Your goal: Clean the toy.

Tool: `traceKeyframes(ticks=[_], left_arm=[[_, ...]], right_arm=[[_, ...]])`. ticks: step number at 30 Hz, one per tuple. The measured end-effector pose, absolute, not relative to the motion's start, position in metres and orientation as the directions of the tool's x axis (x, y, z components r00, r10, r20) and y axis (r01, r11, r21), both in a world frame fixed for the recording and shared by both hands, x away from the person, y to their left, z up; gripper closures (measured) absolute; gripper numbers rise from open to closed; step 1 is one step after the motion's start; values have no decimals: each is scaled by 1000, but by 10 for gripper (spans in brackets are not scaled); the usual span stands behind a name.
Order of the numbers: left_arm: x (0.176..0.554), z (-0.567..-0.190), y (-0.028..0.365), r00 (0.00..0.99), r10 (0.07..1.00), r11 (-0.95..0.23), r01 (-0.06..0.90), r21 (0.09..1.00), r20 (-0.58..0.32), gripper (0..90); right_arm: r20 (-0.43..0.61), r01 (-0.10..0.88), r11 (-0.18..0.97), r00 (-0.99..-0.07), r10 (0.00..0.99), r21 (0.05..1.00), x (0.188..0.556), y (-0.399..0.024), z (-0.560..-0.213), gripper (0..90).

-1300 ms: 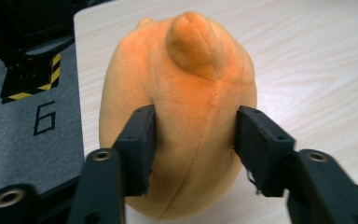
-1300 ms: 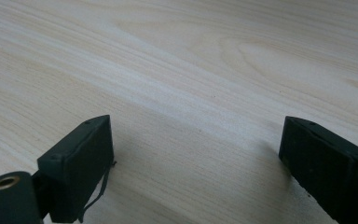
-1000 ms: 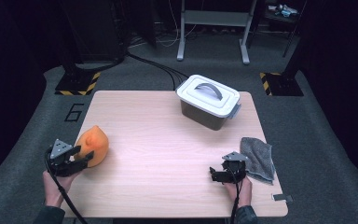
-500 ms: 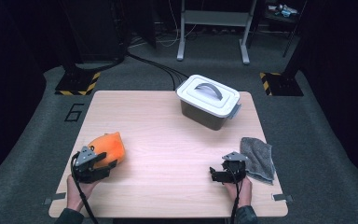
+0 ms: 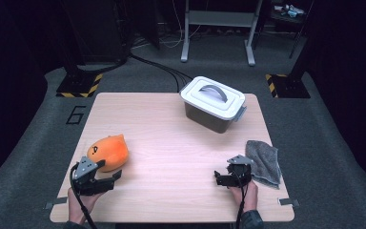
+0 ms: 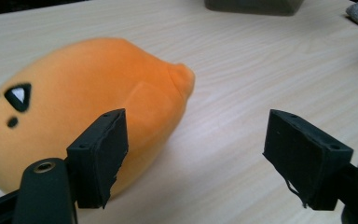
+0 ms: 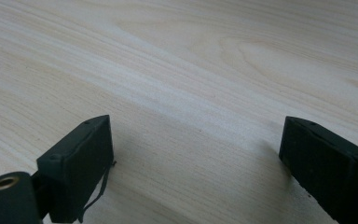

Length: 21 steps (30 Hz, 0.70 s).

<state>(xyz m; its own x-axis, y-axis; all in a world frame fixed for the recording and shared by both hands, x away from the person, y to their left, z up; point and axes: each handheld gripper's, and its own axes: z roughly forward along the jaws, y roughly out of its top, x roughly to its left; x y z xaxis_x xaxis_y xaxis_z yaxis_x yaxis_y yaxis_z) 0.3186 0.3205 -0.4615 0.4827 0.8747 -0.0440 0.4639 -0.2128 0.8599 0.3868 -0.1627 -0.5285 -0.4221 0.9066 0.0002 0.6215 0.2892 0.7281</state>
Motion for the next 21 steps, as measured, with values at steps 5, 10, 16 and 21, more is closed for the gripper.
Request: traceKeyframes(ticks=[5,10,16,21], left_arm=[[307,-479,322,461,884,-184,497,848,-79,168],[299,-508,310,472,875,-196,545,815,-105,115],[305,-530,297,487,868,-249,593,765,-94,103],[312,-531,289,498,865,-294,597,746,-58,102]], right_arm=[[-2,638,310,-436,900,705,388,-161,-528,20],[26,652,305,-447,894,694,390,-161,-526,14],[24,628,317,-473,881,710,393,-162,-502,0],[27,600,322,-498,867,733,401,-167,-478,0]])
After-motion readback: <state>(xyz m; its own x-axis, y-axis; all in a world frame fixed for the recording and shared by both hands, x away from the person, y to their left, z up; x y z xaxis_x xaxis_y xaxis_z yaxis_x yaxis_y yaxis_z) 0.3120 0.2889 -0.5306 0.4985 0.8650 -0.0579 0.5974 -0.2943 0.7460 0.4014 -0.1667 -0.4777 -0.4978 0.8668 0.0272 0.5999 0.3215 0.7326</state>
